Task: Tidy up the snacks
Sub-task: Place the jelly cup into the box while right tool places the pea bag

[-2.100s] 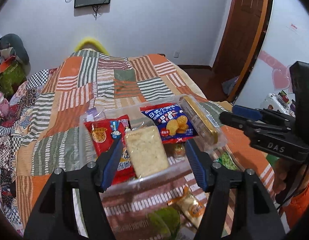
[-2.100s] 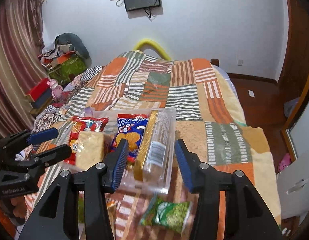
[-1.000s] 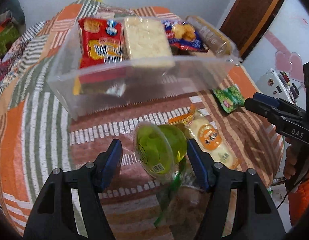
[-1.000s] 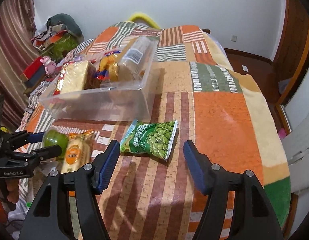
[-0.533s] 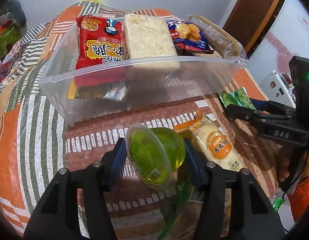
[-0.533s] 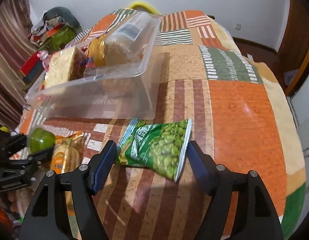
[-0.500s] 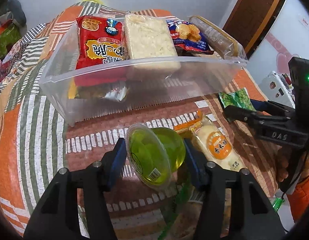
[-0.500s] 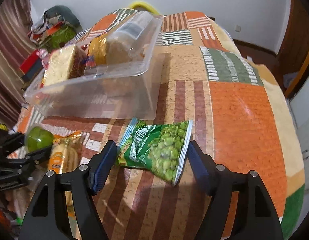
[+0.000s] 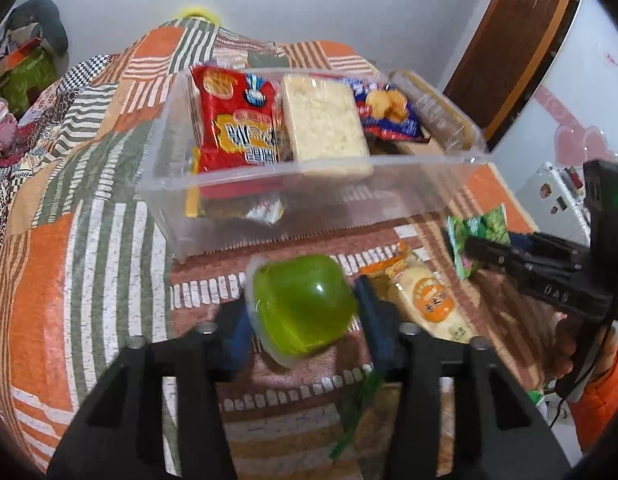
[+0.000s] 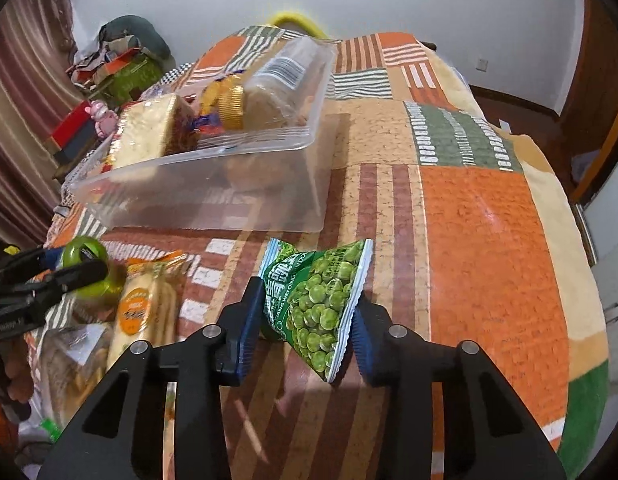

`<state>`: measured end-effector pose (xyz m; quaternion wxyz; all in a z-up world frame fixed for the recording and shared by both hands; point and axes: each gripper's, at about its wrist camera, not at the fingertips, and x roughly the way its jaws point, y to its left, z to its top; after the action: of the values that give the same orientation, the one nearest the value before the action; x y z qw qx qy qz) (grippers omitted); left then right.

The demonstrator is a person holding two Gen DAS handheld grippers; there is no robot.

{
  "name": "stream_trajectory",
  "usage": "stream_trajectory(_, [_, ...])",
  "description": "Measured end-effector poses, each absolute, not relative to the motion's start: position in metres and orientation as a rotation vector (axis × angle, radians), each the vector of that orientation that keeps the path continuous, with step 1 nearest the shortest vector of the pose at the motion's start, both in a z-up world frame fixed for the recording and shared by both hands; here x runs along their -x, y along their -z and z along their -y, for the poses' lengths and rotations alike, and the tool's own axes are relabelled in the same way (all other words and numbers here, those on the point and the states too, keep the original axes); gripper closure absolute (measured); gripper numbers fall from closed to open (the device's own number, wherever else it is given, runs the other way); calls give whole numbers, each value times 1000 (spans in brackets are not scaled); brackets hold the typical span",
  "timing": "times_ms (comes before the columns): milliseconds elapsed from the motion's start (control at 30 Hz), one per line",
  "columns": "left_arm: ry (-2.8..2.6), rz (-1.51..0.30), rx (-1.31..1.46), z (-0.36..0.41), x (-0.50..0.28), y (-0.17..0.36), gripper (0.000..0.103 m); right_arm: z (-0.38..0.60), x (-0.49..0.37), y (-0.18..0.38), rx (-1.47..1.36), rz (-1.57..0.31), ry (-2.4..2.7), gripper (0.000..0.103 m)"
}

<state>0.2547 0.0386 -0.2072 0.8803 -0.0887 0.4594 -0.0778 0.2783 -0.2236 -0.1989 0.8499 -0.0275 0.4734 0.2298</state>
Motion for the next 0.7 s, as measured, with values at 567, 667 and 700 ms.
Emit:
stream_trajectory(567, [121,-961,107,-28,-260,218,62,203,-264,165,67,-902,-547,67])
stream_trajectory(667, [133,-937,119,-31,-256,208,62,200,-264,157,61,-882,-557,67])
stream_trajectory(700, [131,-929,118,-31,-254,204,62,199,-264,155,58,-874,-561,67])
